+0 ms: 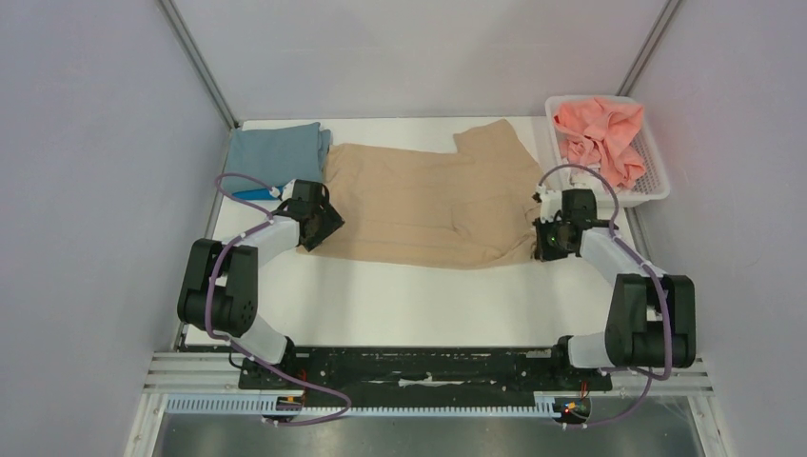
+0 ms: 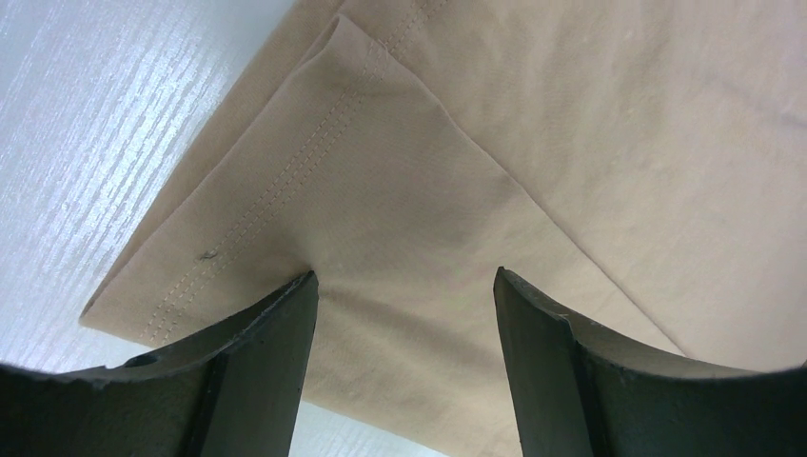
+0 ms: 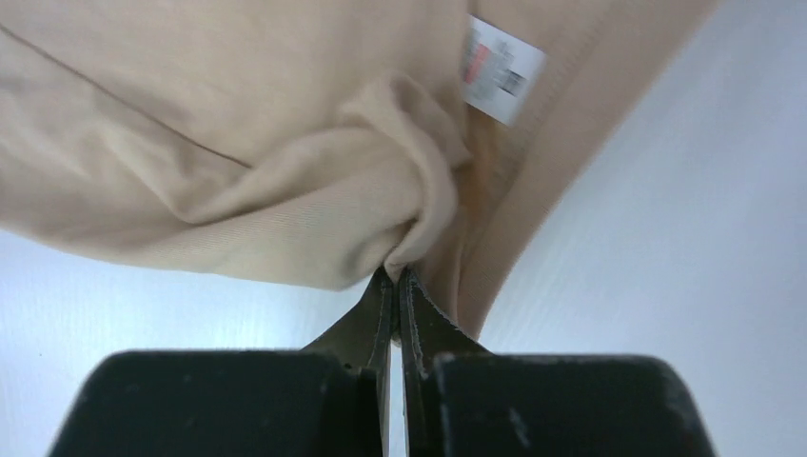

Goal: Fold and stack the t-shirts
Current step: Fold the flattened tshirt in 1/3 of the way

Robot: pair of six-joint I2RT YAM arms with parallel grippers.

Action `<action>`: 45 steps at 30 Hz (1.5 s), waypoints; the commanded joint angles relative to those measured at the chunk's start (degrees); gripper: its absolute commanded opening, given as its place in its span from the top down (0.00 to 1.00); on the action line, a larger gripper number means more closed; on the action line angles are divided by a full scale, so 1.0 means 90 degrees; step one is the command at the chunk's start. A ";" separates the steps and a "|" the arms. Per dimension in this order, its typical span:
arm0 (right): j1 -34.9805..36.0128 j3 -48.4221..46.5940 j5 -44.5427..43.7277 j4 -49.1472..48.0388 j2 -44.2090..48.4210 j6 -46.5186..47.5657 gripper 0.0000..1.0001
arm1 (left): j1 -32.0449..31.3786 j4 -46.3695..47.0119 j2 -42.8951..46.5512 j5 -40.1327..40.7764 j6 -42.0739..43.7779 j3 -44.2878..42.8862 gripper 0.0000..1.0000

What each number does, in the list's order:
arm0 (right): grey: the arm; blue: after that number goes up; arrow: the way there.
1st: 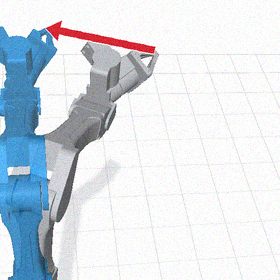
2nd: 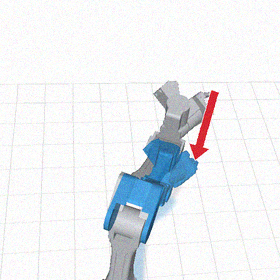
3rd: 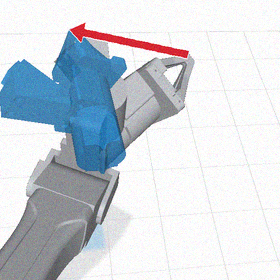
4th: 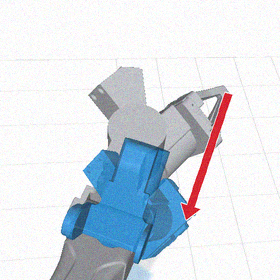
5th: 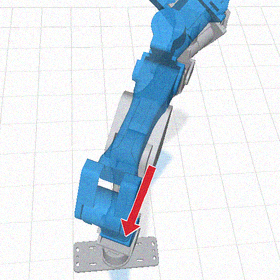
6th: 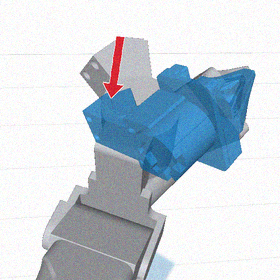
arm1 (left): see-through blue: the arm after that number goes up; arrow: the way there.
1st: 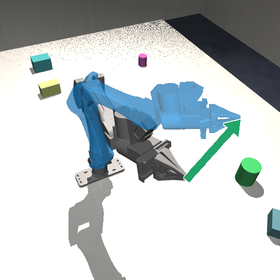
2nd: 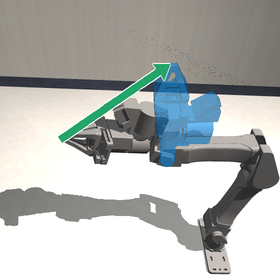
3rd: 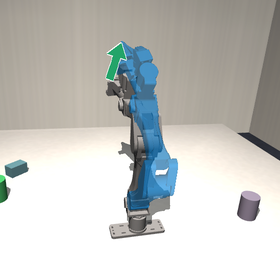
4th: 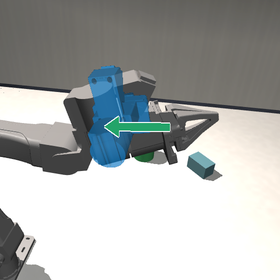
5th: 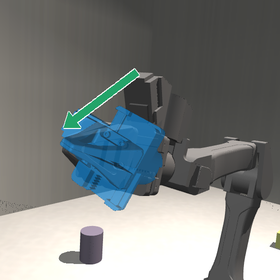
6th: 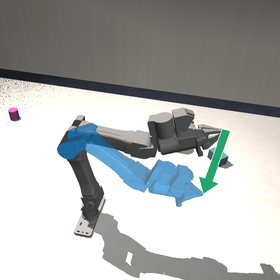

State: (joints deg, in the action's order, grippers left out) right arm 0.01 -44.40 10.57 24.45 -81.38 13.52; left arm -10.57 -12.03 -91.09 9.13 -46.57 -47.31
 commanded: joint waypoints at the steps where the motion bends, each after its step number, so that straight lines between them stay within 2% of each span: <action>1: -0.0910 0.0590 0.0907 0.0108 0.0690 -0.0560 1.00 | 0.0058 -0.0627 -0.0325 0.0266 0.0242 0.0177 0.25; 3: -0.1320 0.0733 0.1064 0.0171 0.0795 -0.0612 1.00 | 0.0061 -0.0626 -0.0326 0.0270 0.0240 0.0174 0.25; 6: -0.1757 0.0777 0.0677 0.0276 0.0834 -0.0610 1.00 | 0.0061 -0.0653 -0.0347 0.0265 0.0242 0.0150 0.25; 9: -0.1925 0.0763 0.0983 0.0167 0.0761 -0.0532 1.00 | 0.0061 -0.0655 -0.0347 0.0278 0.0233 0.0152 0.25; 11: -0.1986 0.0707 0.0813 0.0255 0.0722 -0.0442 1.00 | 0.0061 -0.0706 -0.0376 0.0287 0.0237 0.0116 0.26; 13: -0.2076 0.0670 0.0073 0.0439 0.0712 -0.0499 0.86 | 0.0056 -0.0721 -0.0405 0.0296 0.0233 0.0096 0.27; 17: -0.2151 0.0491 -0.1776 0.0686 0.0883 -0.0819 0.80 | 0.0061 -0.0746 -0.0402 0.0297 0.0233 0.0099 0.27; 19: -0.2165 0.0464 -0.2480 0.0699 0.1102 -0.1027 0.69 | 0.0061 -0.0748 -0.0392 0.0288 0.0235 0.0100 0.27; 21: -0.2159 0.0451 -0.2492 0.0680 0.1353 -0.1099 0.50 | 0.0061 -0.0744 -0.0360 0.0259 0.0225 0.0110 0.27; 23: -0.2159 0.0484 -0.1908 0.0515 0.1811 -0.1121 0.42 | 0.0060 -0.0735 -0.0300 0.0203 0.0214 0.0137 0.27; 25: -0.2150 0.0628 -0.0920 0.0136 0.2350 -0.1147 0.27 | 0.0060 -0.0630 -0.0215 0.0036 0.0215 0.0208 0.27; 26: -0.2142 0.0767 -0.0394 -0.0096 0.2596 -0.1200 0.17 | 0.0052 -0.0567 -0.0171 -0.0039 0.0213 0.0243 0.27; 27: -0.2075 0.0879 0.0163 -0.0378 0.2825 -0.1247 0.03 | 0.0051 -0.0534 -0.0136 -0.0108 0.0213 0.0268 0.26; 29: -0.1703 0.0969 0.0687 -0.0585 0.3015 -0.1293 0.02 | 0.0051 -0.0499 -0.0113 -0.0204 0.0213 0.0286 0.26; 34: 0.0362 0.0876 0.0507 -0.1003 0.2426 -0.1839 0.02 | 0.0051 -0.0452 -0.0122 -0.0335 0.0213 0.0286 0.27; 36: 0.0920 0.0835 0.0312 -0.1307 0.1974 -0.2129 0.02 | 0.0051 -0.0445 -0.0106 -0.0340 0.0213 0.0303 0.26; 41: 0.1140 0.1037 -0.0310 -0.1702 0.1127 -0.2685 0.02 | 0.0051 -0.0513 -0.0067 -0.0350 0.0167 0.0335 0.26; 45: 0.0735 0.1543 -0.0553 -0.1684 0.0928 -0.2960 0.02 | 0.0051 -0.0631 -0.0056 -0.0316 0.0122 0.0325 0.26</action>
State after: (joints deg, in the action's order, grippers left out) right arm 9.72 -34.13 9.91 11.81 -72.10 -8.58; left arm -10.20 -11.68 -90.67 7.51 -46.57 -46.85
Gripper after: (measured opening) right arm 0.979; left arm 0.732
